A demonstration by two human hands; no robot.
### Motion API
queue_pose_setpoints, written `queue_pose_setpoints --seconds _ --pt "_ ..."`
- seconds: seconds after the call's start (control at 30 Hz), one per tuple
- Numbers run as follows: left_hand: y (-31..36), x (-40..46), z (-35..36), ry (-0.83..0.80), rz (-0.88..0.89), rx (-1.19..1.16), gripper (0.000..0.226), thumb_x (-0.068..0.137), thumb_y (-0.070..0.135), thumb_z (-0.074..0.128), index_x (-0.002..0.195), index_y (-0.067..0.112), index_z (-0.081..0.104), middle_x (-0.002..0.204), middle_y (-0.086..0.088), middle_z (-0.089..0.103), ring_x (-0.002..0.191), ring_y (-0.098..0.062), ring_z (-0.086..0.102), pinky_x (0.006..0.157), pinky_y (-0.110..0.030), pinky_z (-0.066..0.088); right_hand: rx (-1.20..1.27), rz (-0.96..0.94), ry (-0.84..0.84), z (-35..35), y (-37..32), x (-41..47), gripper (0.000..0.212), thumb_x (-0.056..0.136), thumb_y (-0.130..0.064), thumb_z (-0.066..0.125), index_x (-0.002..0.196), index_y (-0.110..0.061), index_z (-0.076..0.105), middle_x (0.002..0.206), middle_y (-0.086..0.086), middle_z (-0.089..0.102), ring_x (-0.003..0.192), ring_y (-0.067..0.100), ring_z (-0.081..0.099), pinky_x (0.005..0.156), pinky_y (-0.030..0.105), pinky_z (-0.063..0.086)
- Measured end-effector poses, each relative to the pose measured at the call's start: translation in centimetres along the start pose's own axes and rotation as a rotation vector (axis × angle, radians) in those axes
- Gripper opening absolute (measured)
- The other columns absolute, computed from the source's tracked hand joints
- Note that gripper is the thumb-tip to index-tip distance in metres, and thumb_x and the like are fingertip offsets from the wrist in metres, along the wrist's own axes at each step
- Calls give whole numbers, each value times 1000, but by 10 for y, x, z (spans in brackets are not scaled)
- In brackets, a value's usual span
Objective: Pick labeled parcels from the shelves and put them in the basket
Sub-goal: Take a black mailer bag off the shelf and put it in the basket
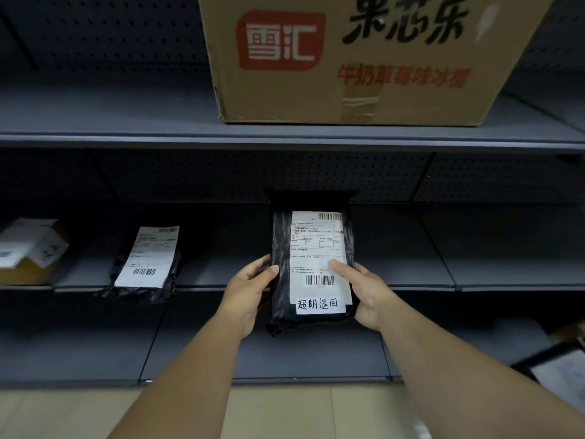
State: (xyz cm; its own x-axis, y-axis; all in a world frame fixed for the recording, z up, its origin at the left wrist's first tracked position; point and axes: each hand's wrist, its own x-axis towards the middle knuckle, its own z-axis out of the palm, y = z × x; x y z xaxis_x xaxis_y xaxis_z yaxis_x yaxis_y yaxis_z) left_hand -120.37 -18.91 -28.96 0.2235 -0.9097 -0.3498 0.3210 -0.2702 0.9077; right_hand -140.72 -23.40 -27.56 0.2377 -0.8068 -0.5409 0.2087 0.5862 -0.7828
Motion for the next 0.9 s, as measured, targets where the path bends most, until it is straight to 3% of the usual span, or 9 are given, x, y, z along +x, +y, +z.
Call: queue_pose_setpoints --seconds 0.13,0.3,0.53,0.67,0.77,0.9 --pt "2 -13 2 -17 11 -16 22 86 14 65 103 28 69 110 1 71 103 -14 65 94 -35 48 -21 -20 -9 -1 -4 -17 47 78 -21 74 120 -13 57 105 9 73 97 28 69 83 51 55" --pt "3 -23 4 -42 25 -28 23 86 13 65 104 27 68 108 1 71 99 -11 66 88 -31 50 -42 -36 28 -2 -5 -32 55 81 -19 72 130 -9 50 115 11 69 106 28 65 94 51 49" --pt "8 -30 13 -71 30 -25 20 85 13 67 97 28 69 100 5 74 87 -3 69 71 -18 50 -82 -23 10 -10 -9 -51 37 84 -22 69 115 -4 63 109 11 71 106 27 65 102 49 44" --pt "11 -31 24 -116 4 -1 19 84 15 68 98 27 70 101 3 74 94 -11 69 82 -27 51 -108 -36 77 -19 -13 -57 44 80 -27 71 117 -5 60 109 8 72 110 27 62 109 50 34" --pt "14 -29 41 -147 0 55 19 83 16 69 99 27 70 99 4 75 94 -11 67 84 -29 49 -95 -81 151 -33 -17 -63 40 79 -27 72 111 -6 60 102 8 74 103 26 65 103 49 42" --pt "19 -27 69 -215 3 165 26 81 21 71 106 27 68 103 3 73 98 -14 67 88 -30 50 -38 -142 240 -54 -23 -74 32 79 -27 72 102 -8 62 87 6 76 87 24 72 83 43 56"
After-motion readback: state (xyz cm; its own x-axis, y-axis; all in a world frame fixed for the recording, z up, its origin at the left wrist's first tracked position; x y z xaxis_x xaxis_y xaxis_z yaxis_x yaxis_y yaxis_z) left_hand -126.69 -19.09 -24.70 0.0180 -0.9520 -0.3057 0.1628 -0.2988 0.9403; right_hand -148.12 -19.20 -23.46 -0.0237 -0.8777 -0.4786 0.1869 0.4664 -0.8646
